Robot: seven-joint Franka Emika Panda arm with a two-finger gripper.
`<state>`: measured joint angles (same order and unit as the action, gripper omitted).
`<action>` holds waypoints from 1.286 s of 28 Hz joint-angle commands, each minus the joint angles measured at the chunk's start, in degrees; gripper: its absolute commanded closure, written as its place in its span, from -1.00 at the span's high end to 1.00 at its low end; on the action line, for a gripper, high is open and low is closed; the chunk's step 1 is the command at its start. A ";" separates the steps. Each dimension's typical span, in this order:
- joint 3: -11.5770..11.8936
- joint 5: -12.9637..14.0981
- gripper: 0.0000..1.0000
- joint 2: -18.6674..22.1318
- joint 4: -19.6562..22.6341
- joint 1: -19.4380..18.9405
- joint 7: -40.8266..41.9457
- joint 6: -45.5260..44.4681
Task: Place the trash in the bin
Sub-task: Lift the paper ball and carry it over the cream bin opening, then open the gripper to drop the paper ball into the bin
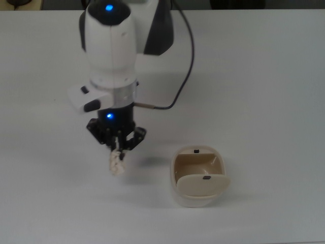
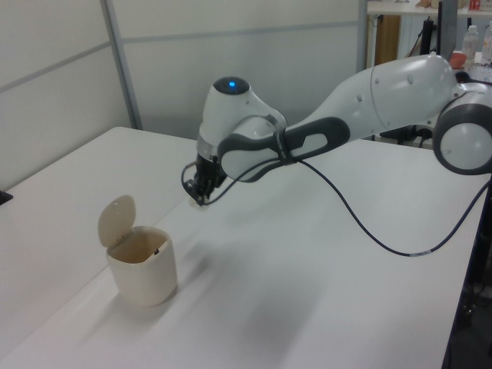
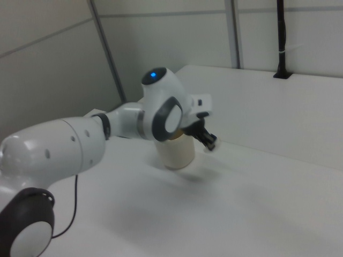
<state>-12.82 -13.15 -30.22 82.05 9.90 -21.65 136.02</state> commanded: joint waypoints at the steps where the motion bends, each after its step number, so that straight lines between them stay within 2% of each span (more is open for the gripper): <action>1: 0.52 4.70 -1.00 3.67 1.80 -2.52 -1.29 -0.23; 4: 0.52 5.76 -1.00 4.29 1.71 -4.71 -2.25 -0.23; 13: 0.61 5.50 -1.00 3.24 0.31 -9.81 -8.31 0.56; 14: 0.61 5.42 -0.90 3.06 0.05 -10.25 -9.11 0.56; 15: 0.69 5.33 -0.52 3.06 -0.04 -10.69 -9.72 0.47; 16: 0.69 5.24 0.11 3.06 -0.04 -11.04 -10.51 0.47; 17: 0.78 5.33 0.94 3.06 -0.04 -11.40 -11.48 0.38; 18: 0.87 4.98 1.00 3.14 -0.04 -11.75 -13.05 0.38; 32: 1.05 4.45 1.00 3.76 -0.04 -11.75 -13.51 -0.49; 36: 0.87 4.62 1.00 4.29 -0.04 -11.66 -12.90 -4.96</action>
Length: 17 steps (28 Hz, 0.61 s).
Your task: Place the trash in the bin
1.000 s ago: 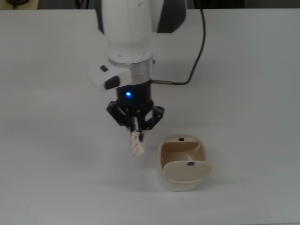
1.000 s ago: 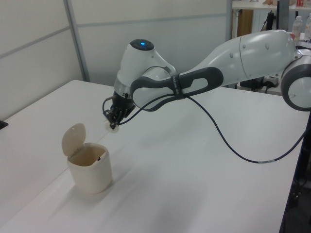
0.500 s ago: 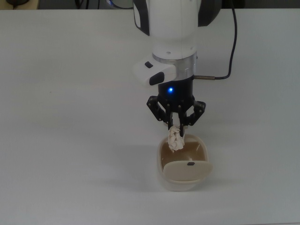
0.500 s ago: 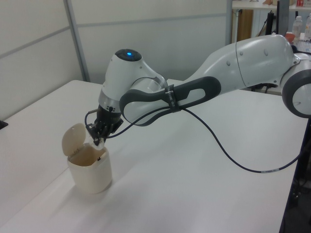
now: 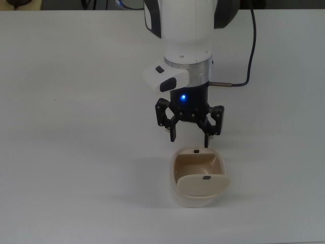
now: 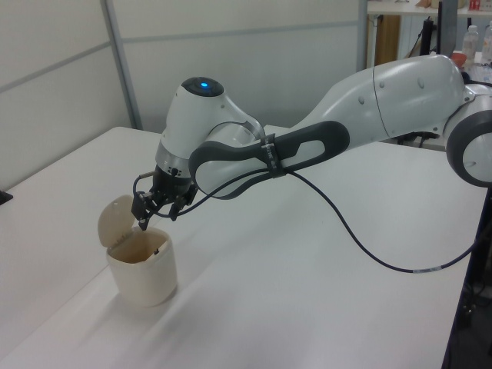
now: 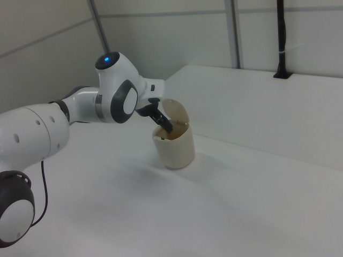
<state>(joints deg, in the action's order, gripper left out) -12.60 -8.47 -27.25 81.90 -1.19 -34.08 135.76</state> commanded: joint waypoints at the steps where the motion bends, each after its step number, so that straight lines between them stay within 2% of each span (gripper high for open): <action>1: 0.64 0.12 1.00 1.41 0.10 -0.57 0.06 -6.37; 8: 0.47 1.96 1.00 3.52 -0.51 -0.39 5.95 -20.69; 17: 0.99 1.79 1.00 5.98 -0.60 -0.04 11.22 -35.99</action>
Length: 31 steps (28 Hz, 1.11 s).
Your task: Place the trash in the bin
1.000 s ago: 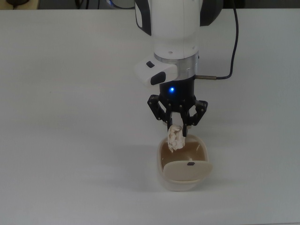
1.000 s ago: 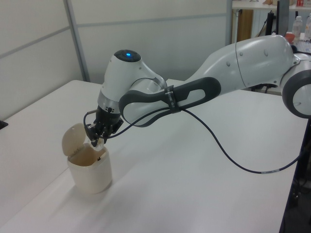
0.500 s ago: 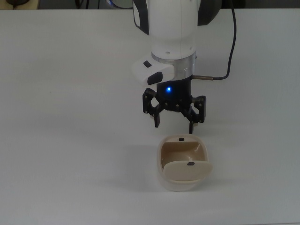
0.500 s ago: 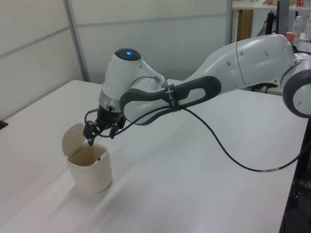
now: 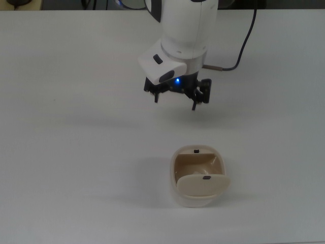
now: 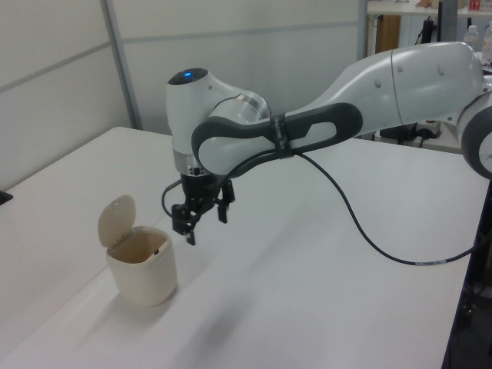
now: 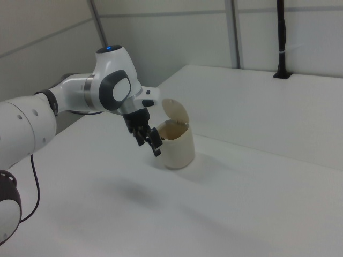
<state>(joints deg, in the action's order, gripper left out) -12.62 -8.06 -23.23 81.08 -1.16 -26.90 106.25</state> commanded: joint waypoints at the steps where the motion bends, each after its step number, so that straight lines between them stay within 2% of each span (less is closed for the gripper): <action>1: 1.11 1.38 1.00 2.22 0.22 0.02 4.92 -7.37; 7: 1.99 1.38 1.00 3.45 -0.21 1.77 10.20 -11.68; 31: 1.99 1.73 1.00 5.12 -0.22 6.08 13.19 -12.47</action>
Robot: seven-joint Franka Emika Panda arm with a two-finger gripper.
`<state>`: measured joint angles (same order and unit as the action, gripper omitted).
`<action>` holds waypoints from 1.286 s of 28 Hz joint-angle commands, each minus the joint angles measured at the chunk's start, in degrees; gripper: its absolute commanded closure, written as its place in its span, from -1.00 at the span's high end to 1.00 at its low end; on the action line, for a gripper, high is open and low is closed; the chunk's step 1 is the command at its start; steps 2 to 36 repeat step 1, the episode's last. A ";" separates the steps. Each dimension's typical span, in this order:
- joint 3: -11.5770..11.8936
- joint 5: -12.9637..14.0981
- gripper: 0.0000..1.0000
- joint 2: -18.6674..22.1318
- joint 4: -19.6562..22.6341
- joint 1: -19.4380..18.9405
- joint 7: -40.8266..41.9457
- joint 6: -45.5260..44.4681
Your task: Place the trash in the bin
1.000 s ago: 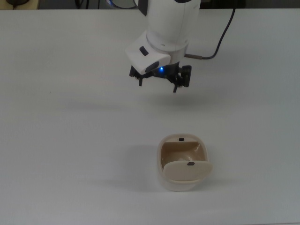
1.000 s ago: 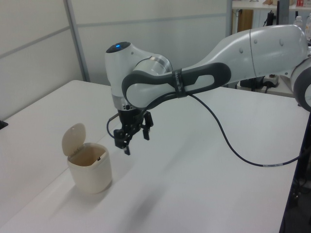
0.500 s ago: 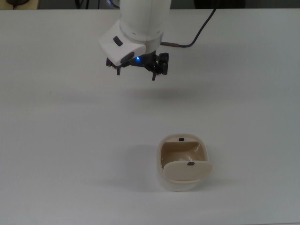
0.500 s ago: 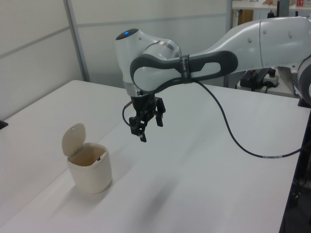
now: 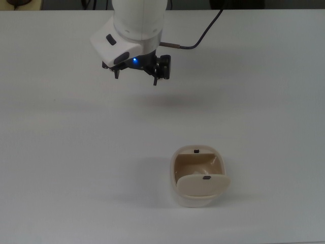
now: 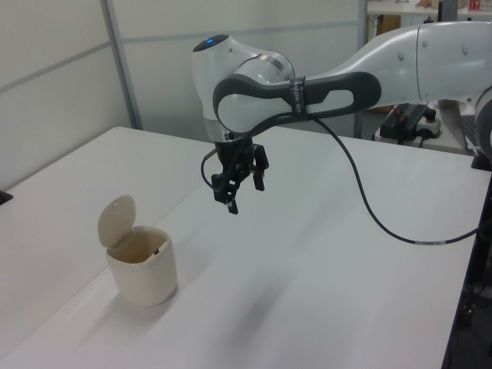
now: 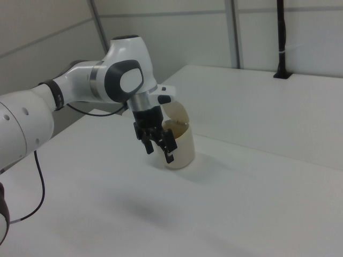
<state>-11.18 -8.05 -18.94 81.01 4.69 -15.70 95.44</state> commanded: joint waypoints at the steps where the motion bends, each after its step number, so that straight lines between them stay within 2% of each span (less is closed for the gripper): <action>1: 0.55 1.63 1.00 0.84 -0.15 0.32 2.08 -1.66; 36: 0.55 1.63 1.00 0.84 -0.15 0.32 2.08 -1.66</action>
